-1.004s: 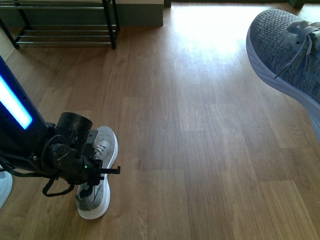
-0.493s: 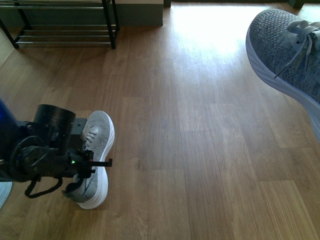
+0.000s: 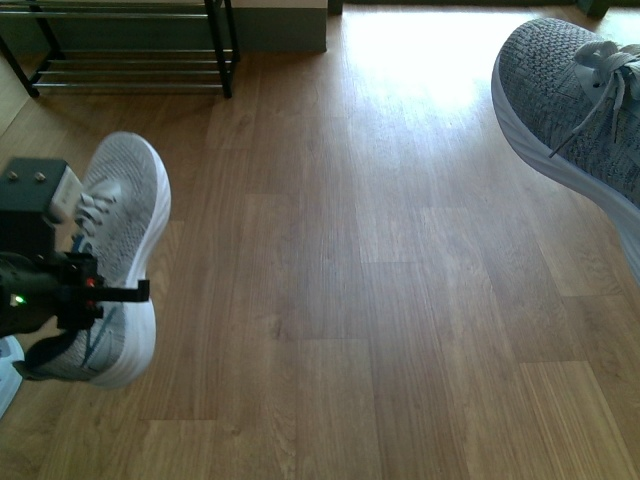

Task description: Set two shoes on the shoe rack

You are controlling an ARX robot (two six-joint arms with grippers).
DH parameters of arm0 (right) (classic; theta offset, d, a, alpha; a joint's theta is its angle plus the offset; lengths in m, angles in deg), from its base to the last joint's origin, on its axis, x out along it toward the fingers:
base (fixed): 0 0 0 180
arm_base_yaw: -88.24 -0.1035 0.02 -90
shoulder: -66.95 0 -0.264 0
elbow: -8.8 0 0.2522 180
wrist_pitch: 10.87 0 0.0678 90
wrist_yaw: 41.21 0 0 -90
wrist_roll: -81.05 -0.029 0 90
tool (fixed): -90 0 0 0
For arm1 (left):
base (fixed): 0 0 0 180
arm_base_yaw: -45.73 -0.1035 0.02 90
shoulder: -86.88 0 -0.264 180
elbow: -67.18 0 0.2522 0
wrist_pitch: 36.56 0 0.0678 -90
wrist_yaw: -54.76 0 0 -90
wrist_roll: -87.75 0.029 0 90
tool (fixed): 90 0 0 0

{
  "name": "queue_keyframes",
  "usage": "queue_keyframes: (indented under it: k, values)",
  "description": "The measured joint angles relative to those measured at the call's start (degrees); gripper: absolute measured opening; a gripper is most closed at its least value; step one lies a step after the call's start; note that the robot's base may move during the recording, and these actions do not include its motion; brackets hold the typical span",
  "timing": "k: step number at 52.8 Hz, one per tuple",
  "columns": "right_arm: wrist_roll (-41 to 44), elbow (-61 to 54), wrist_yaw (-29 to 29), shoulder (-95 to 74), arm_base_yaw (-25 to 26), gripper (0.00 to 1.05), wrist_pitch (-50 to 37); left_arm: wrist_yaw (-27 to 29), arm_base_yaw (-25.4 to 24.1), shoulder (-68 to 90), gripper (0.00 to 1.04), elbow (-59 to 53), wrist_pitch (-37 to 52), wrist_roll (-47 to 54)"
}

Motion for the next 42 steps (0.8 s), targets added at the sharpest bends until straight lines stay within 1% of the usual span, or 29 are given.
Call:
queue_keyframes:
  k: [8,18,31,35,42]
  values:
    - [0.0,0.0,-0.02,0.0,0.0,0.01,0.0,2.21,0.0,-12.72,0.03,-4.9,-3.63,0.15]
    - [0.0,0.0,0.0,0.0,-0.02,0.01,0.0,5.35,0.83,-30.75,0.03,-9.92,-11.78,0.11]
    - [0.0,0.0,-0.02,0.0,-0.02,0.01,0.0,8.46,3.08,-48.96,0.03,-11.69,-21.51,-0.24]
    - [0.0,0.0,0.0,0.0,-0.02,0.01,0.0,12.04,4.46,-55.56,0.03,-11.8,-25.86,-0.35]
    - [0.0,0.0,0.02,0.0,-0.02,0.01,0.0,12.76,5.03,-59.04,0.03,-11.87,-26.71,-0.48]
